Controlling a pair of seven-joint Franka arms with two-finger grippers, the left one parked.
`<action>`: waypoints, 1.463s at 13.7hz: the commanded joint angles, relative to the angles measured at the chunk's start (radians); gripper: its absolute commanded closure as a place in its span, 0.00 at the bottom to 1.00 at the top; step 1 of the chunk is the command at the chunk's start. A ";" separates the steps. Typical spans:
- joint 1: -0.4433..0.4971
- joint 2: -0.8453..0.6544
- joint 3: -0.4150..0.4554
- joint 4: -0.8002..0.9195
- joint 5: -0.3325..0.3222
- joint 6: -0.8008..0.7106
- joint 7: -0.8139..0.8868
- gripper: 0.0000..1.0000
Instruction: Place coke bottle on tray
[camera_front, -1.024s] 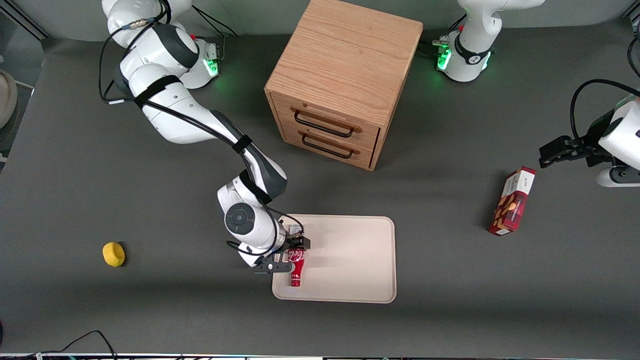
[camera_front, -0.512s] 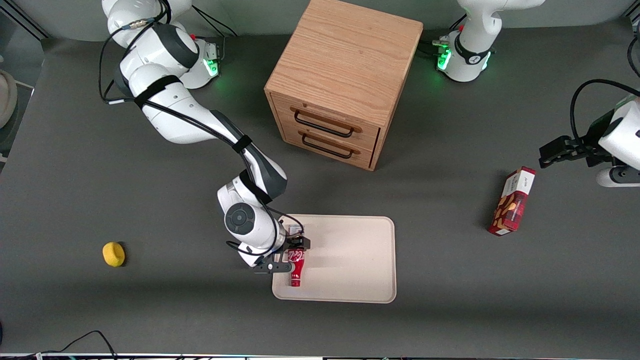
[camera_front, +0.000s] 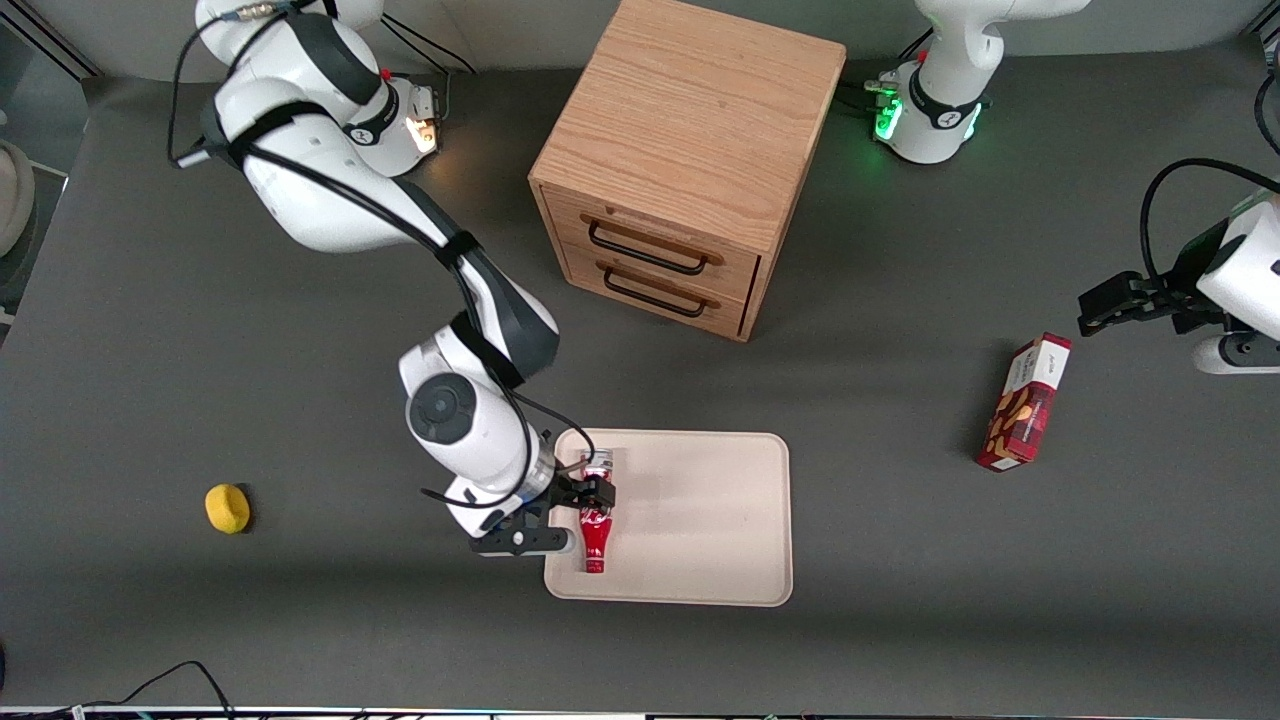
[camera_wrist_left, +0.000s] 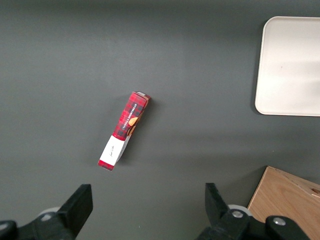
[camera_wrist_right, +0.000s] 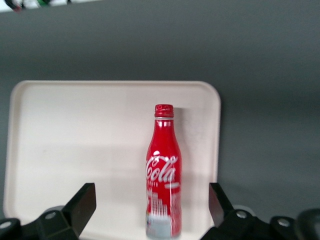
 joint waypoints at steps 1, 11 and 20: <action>-0.040 -0.163 0.007 -0.050 -0.017 -0.172 0.014 0.00; -0.112 -0.633 -0.074 -0.094 0.018 -0.861 0.006 0.00; -0.127 -1.133 -0.347 -0.751 0.233 -0.616 -0.046 0.00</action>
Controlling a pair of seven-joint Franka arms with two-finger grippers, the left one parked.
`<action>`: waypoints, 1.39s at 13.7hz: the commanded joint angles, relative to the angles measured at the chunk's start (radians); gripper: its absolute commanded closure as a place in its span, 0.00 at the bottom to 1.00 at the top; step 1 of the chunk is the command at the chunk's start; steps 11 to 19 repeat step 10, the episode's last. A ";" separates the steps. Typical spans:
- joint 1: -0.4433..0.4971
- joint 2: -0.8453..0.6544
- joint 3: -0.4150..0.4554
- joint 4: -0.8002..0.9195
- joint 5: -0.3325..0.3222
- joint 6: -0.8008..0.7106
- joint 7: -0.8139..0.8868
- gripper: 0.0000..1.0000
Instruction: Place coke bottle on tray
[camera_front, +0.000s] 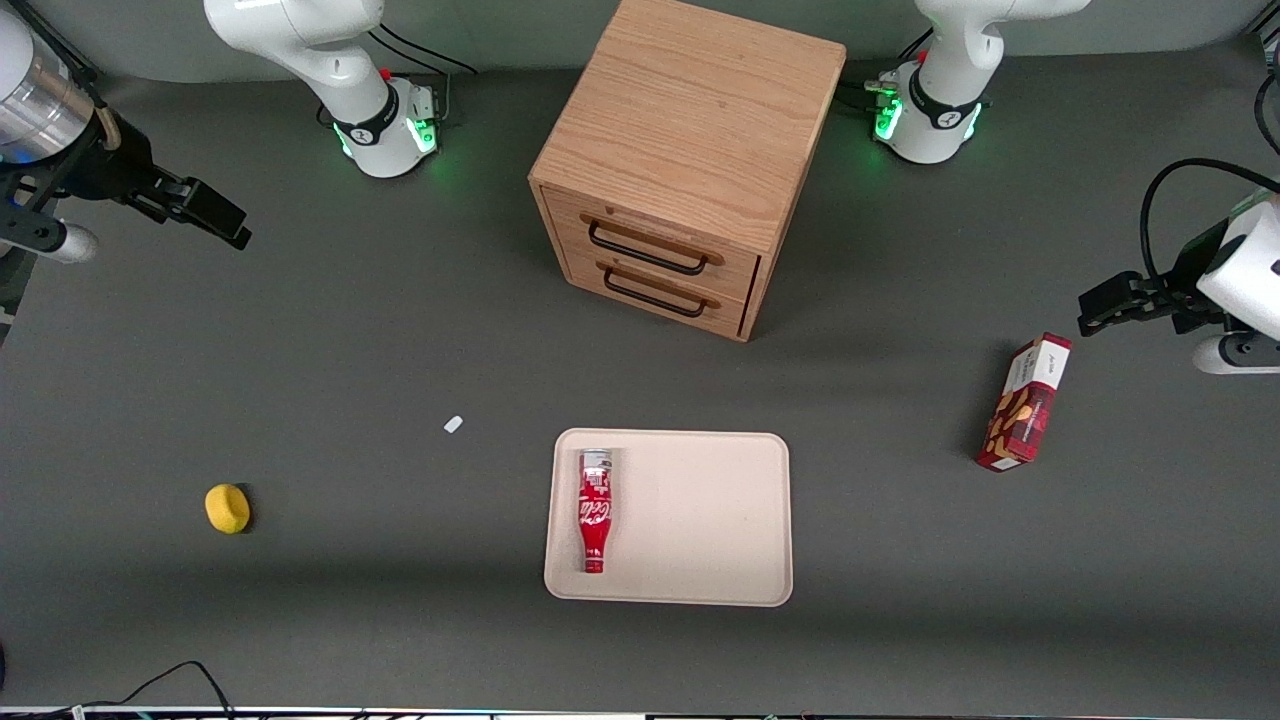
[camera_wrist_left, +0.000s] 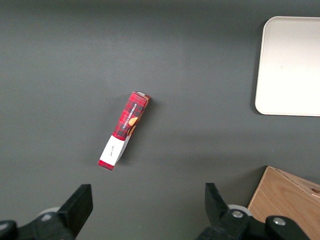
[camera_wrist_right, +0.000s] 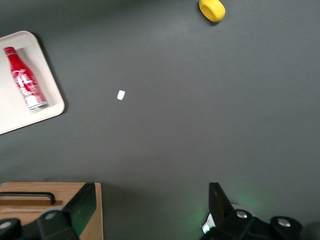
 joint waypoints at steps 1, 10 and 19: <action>-0.031 -0.104 -0.007 -0.155 0.020 0.080 -0.017 0.00; -0.071 -0.015 -0.009 -0.005 0.022 0.010 -0.043 0.00; -0.071 -0.015 -0.009 -0.005 0.022 0.010 -0.043 0.00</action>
